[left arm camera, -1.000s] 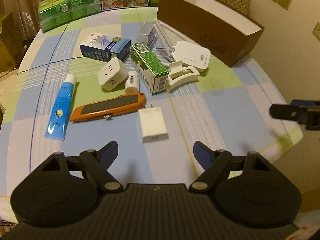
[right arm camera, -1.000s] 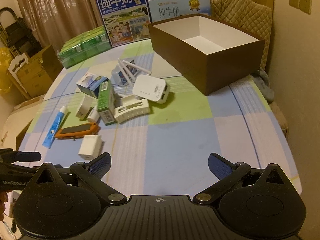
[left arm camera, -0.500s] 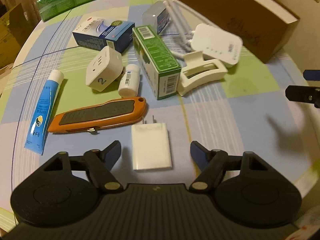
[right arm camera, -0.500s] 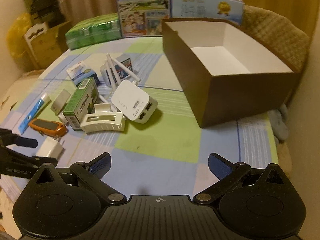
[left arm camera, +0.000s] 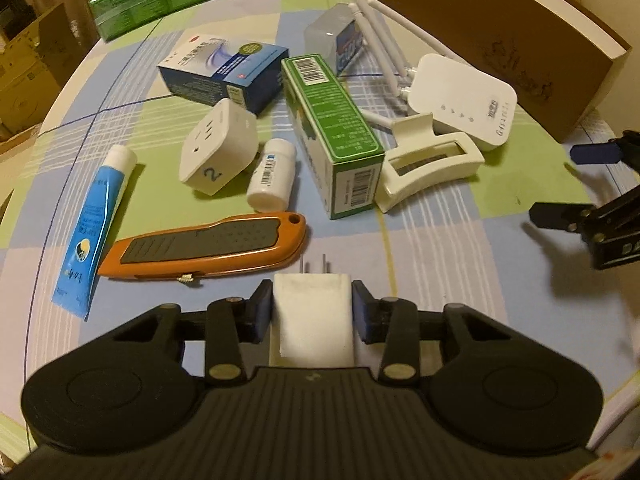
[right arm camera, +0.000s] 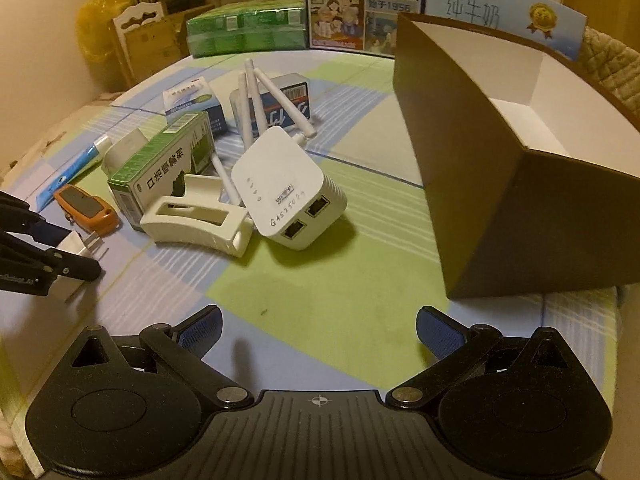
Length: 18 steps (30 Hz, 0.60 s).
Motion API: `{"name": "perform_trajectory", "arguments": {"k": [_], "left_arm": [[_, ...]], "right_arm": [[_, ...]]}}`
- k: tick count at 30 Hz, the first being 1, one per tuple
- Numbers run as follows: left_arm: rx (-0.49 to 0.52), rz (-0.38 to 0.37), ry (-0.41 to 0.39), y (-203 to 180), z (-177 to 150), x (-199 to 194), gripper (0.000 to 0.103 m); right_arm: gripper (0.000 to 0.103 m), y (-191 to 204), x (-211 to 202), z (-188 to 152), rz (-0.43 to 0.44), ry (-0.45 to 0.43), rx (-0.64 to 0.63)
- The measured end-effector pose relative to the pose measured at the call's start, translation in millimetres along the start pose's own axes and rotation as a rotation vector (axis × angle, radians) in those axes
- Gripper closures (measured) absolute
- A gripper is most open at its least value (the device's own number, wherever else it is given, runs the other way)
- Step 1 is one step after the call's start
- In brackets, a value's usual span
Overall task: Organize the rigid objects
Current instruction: 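Grasp the white USB charger with the left gripper, then grasp the white WiFi repeater with the right gripper while the left holds the charger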
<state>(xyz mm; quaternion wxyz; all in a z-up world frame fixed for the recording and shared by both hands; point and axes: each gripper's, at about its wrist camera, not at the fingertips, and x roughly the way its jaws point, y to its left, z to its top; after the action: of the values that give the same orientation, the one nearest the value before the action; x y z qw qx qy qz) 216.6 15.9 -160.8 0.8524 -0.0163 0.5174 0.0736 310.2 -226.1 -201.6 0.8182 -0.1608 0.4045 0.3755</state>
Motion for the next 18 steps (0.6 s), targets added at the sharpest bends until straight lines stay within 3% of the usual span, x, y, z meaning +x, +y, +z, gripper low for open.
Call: {"name": "perform_trajectory", "arguments": {"k": [5, 18], "left_arm": [[-0.023, 0.027, -0.006, 5, -1, -6, 0.067], [-0.077, 0.07, -0.012, 17, 5, -14, 0.067]], "right_arm": [[0.002, 1, 18, -4, -0.002, -0.017, -0.074], [0.002, 4, 37, 5, 0.035, -0.088, -0.072]]}}
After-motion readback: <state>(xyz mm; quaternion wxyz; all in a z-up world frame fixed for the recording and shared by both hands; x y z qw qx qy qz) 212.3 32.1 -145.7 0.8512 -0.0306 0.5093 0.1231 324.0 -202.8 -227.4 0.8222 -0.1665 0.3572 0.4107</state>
